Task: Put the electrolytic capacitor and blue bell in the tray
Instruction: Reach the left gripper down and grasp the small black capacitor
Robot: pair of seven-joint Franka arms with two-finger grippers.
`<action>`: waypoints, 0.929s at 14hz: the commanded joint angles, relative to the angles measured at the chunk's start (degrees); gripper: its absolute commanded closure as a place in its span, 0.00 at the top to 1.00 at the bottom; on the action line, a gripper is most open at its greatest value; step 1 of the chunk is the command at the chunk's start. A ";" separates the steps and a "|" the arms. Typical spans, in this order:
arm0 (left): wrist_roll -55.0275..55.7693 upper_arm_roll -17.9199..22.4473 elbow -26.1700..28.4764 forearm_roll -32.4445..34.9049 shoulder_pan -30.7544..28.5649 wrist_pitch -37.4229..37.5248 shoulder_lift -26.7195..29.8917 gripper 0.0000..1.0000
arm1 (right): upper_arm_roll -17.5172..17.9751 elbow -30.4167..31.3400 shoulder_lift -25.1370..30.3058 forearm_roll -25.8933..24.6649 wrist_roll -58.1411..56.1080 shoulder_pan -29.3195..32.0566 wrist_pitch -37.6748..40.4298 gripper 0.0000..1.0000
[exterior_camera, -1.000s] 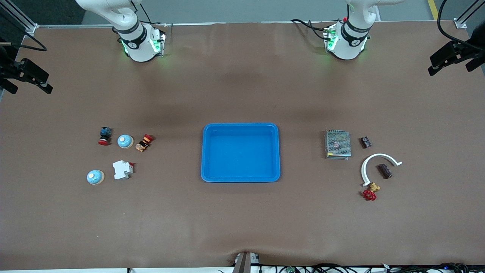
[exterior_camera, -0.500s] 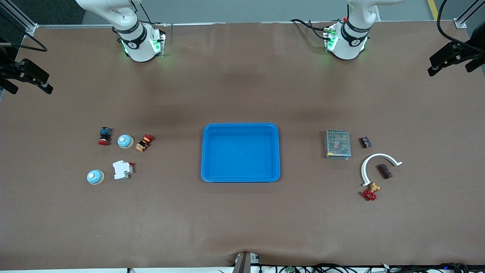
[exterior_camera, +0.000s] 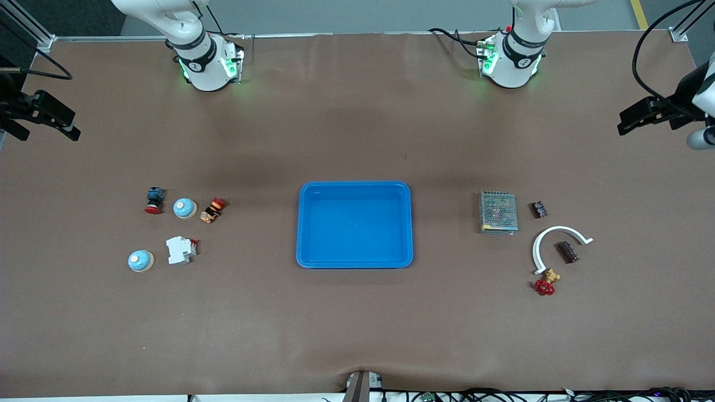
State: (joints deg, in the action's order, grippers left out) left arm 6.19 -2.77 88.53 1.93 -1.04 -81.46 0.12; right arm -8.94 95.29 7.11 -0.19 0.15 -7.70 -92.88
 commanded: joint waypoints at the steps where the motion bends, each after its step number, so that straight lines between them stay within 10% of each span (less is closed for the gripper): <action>1: -0.83 -0.13 -1.43 0.45 0.07 -0.36 -1.52 1.00 | -0.03 -0.81 -2.96 -0.34 0.38 -0.30 -0.54 1.00; 13: 1.64 -0.13 23.60 0.97 -3.17 -23.72 -4.25 1.00 | 0.06 -1.34 -16.59 0.19 0.21 -0.47 -6.95 1.00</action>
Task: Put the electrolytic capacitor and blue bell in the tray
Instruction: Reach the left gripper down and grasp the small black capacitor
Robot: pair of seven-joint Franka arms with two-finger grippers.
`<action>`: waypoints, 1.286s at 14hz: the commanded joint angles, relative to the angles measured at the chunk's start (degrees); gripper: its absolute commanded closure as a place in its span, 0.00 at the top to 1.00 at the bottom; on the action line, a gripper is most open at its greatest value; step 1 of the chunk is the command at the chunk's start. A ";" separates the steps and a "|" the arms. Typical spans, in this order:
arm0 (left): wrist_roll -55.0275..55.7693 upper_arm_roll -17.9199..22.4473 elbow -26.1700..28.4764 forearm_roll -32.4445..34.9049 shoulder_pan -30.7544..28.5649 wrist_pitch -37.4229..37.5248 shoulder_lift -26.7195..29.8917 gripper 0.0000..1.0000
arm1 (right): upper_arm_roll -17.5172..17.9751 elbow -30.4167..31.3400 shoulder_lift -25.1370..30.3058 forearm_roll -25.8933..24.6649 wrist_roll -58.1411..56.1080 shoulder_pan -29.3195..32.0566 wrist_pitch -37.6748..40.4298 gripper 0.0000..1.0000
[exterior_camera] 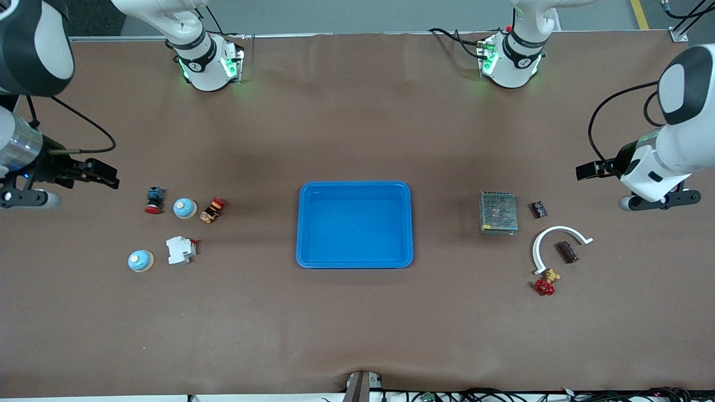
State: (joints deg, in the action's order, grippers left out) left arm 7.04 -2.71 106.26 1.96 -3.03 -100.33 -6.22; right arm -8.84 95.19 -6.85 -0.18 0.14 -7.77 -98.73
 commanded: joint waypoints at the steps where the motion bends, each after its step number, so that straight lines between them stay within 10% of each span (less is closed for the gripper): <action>1: 1.05 -0.19 8.07 0.94 -1.63 -7.74 1.91 1.00 | -0.04 -1.23 -4.38 0.10 -0.31 -0.93 -2.24 1.00; 6: 1.31 -0.36 18.63 0.76 -4.53 -24.89 -0.80 1.00 | 0.05 -1.50 -9.93 0.54 -24.24 -1.28 -10.67 1.00; 18: 12.47 -1.68 20.39 0.14 -4.00 -41.51 -14.78 0.79 | 0.05 -1.23 -23.38 2.20 -70.60 6.62 -27.64 1.00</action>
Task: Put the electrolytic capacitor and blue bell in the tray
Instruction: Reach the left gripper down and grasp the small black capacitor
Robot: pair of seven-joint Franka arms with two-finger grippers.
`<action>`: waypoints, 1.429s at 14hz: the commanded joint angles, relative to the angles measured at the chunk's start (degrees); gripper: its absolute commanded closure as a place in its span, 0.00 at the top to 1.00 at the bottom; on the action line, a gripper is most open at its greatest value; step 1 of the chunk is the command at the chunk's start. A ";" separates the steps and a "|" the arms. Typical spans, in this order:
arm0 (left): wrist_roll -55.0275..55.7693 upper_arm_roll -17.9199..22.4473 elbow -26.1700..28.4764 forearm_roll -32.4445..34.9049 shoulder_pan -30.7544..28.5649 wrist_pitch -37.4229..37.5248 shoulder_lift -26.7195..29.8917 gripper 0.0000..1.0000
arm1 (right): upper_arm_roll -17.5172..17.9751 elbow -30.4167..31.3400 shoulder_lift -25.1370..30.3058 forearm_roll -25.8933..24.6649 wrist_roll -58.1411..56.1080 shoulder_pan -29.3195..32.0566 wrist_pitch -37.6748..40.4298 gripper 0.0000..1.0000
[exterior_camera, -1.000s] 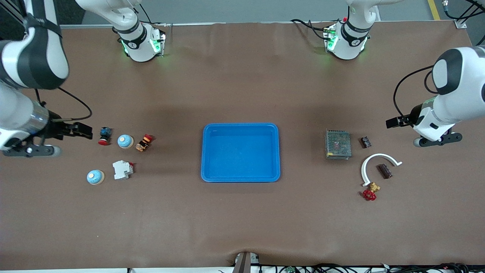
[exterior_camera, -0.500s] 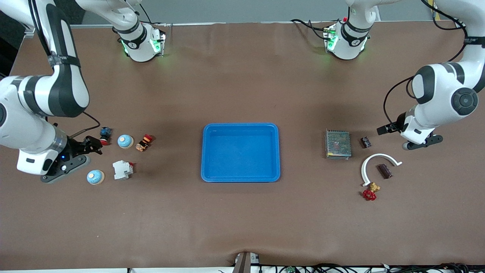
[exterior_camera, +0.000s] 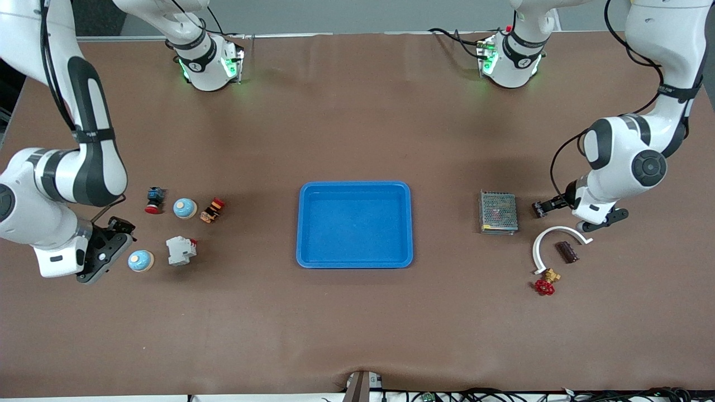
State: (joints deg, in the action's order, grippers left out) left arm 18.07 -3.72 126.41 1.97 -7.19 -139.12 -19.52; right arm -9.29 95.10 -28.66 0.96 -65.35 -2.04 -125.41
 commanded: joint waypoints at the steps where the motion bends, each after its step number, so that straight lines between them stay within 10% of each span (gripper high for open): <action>1: 1.79 -0.67 0.24 0.14 0.16 -3.95 -2.45 0.79 | 0.50 -1.06 -2.71 1.06 -7.14 1.51 -1.94 1.00; 5: 2.41 -0.76 0.24 0.14 0.25 -5.19 -4.21 0.66 | 0.59 -1.15 -6.67 3.17 -12.24 2.92 -4.58 1.00; 10: 2.41 -1.37 0.06 0.14 0.43 -5.11 -4.13 0.00 | 0.59 -1.15 -9.13 4.32 -14.45 3.36 -7.75 1.00; 20: 2.41 -6.02 -3.54 0.14 0.34 -4.23 0.44 0.00 | 0.59 -0.45 -10.63 4.40 -16.21 4.24 -8.63 1.00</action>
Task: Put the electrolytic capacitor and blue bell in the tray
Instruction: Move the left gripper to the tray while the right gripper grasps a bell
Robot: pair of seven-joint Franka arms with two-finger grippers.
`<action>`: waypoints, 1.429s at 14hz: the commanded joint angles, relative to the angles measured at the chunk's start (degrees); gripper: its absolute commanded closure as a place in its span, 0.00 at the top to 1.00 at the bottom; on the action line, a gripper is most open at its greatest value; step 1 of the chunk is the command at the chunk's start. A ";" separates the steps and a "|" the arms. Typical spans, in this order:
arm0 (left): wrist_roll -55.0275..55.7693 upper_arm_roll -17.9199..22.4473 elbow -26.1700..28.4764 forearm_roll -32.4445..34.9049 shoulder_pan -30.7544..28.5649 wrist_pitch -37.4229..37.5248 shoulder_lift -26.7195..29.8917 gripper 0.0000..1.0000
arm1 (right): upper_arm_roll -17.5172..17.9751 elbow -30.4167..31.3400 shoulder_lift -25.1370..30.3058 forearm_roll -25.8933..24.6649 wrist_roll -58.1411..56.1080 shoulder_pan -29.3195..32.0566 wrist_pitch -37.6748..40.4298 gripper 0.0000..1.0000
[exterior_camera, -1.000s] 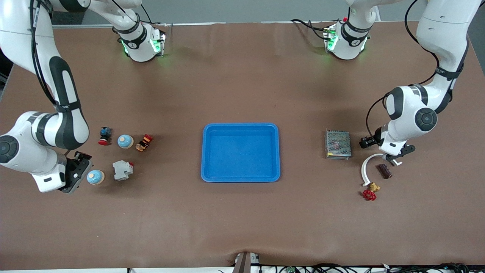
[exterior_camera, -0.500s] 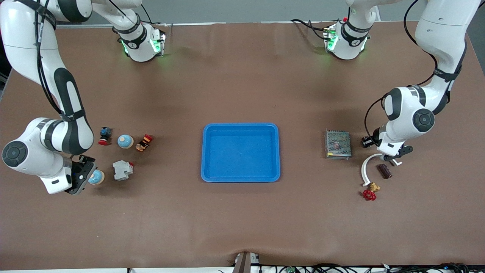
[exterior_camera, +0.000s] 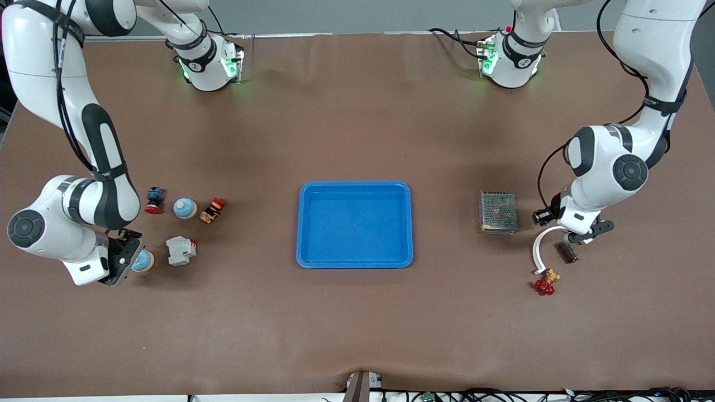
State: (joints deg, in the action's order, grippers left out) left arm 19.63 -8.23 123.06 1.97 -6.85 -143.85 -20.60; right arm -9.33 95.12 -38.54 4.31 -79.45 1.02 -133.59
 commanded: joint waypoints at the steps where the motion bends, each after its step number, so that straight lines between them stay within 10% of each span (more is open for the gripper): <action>1: 1.81 -2.66 -0.98 0.14 -0.01 0.50 1.62 0.00 | 0.63 -0.11 -0.74 1.40 -2.29 1.43 -0.44 1.00; 8: 14.53 -12.50 -8.54 0.67 0.78 8.76 0.83 0.00 | 0.90 0.24 -2.76 4.39 -5.19 1.88 -2.64 1.00; 20: 51.72 -11.11 -28.65 1.02 25.99 8.68 -17.17 0.00 | 0.90 0.16 -4.61 7.21 -6.77 1.96 -3.34 1.00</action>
State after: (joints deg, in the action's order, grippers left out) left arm 67.17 -20.48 100.17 1.97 16.33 -136.23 -33.19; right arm -9.33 95.59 -42.98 10.13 -84.66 1.84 -136.55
